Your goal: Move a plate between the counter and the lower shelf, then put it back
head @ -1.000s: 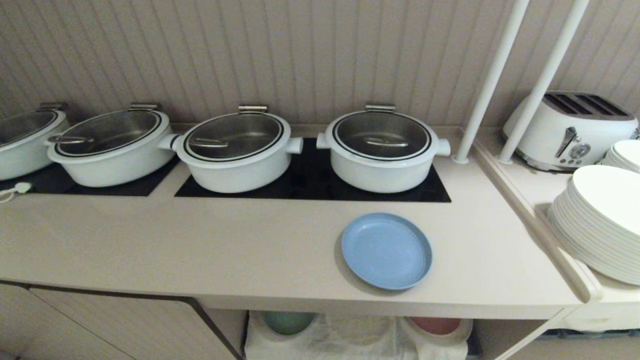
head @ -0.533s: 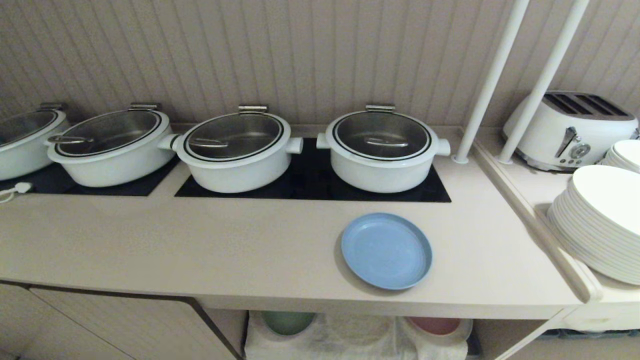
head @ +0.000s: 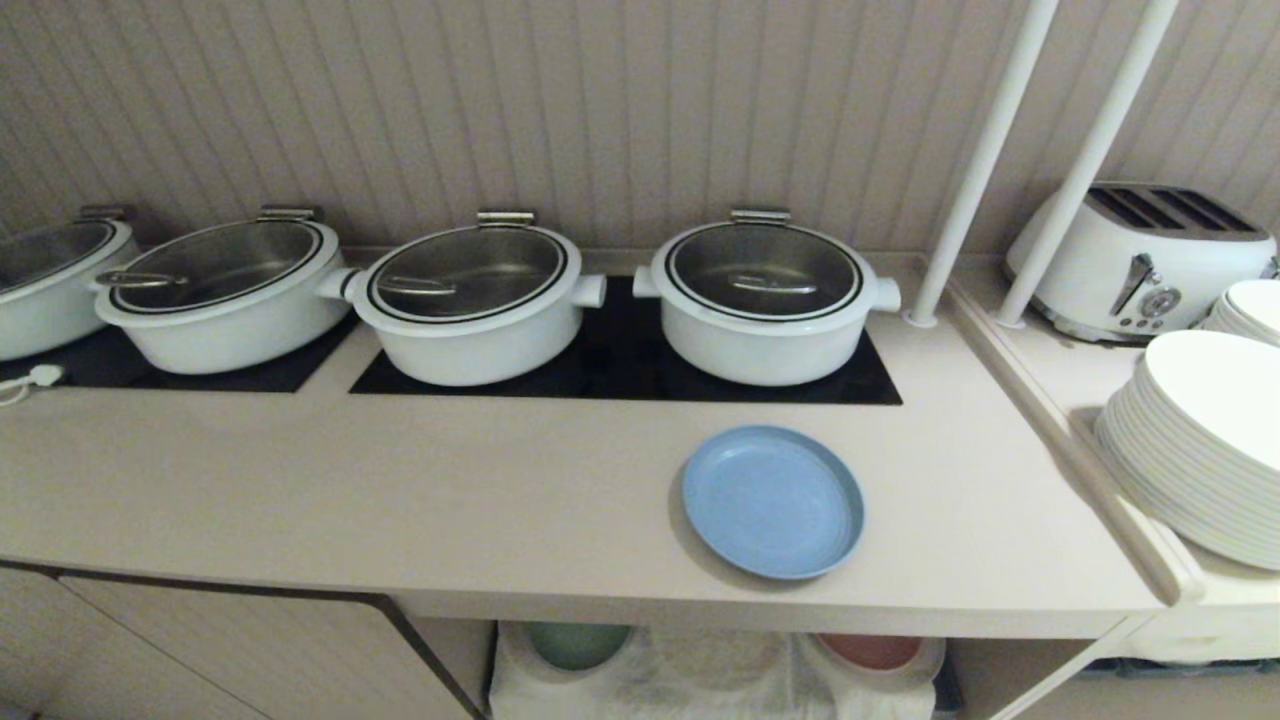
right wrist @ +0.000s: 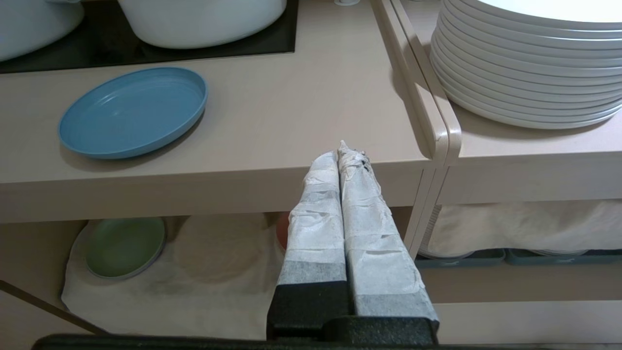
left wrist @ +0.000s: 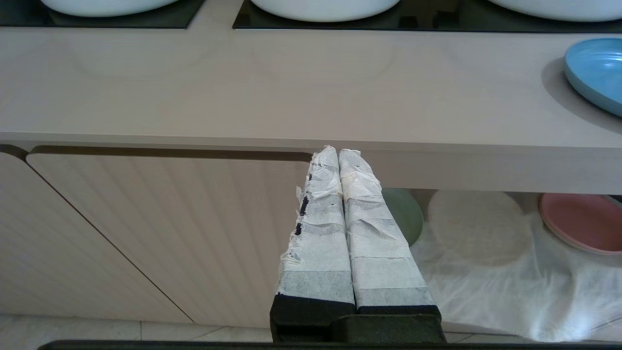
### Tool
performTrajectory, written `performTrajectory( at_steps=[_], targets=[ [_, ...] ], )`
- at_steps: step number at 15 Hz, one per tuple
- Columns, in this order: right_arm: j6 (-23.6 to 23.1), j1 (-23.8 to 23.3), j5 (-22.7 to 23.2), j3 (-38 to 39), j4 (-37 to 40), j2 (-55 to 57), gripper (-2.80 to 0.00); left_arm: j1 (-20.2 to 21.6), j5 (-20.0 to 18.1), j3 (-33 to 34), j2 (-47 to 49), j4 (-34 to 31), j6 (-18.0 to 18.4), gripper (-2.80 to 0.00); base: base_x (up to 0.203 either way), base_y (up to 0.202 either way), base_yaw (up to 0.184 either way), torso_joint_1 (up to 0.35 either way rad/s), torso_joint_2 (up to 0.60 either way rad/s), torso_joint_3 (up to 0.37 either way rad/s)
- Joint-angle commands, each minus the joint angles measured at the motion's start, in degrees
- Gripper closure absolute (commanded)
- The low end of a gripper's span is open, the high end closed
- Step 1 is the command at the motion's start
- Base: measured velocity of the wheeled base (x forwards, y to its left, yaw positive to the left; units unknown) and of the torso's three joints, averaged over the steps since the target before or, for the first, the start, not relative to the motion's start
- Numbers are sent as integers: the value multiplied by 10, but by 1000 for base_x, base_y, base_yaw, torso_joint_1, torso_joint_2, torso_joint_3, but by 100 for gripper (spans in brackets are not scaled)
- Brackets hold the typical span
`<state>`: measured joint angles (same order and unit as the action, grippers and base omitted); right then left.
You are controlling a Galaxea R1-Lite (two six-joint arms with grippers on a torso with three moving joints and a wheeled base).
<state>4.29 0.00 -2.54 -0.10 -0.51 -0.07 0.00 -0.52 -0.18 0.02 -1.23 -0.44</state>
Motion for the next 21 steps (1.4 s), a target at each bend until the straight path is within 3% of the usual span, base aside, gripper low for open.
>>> performTrajectory(
  at_steps=[1,21],
  targets=[
    [0,0,0,0,0,1,0,0,0,0,0,0,0,0,0,0,0,0,0,0],
    [0,0,0,0,0,1,0,0,0,0,0,0,0,0,0,0,0,0,0,0]
  ],
)
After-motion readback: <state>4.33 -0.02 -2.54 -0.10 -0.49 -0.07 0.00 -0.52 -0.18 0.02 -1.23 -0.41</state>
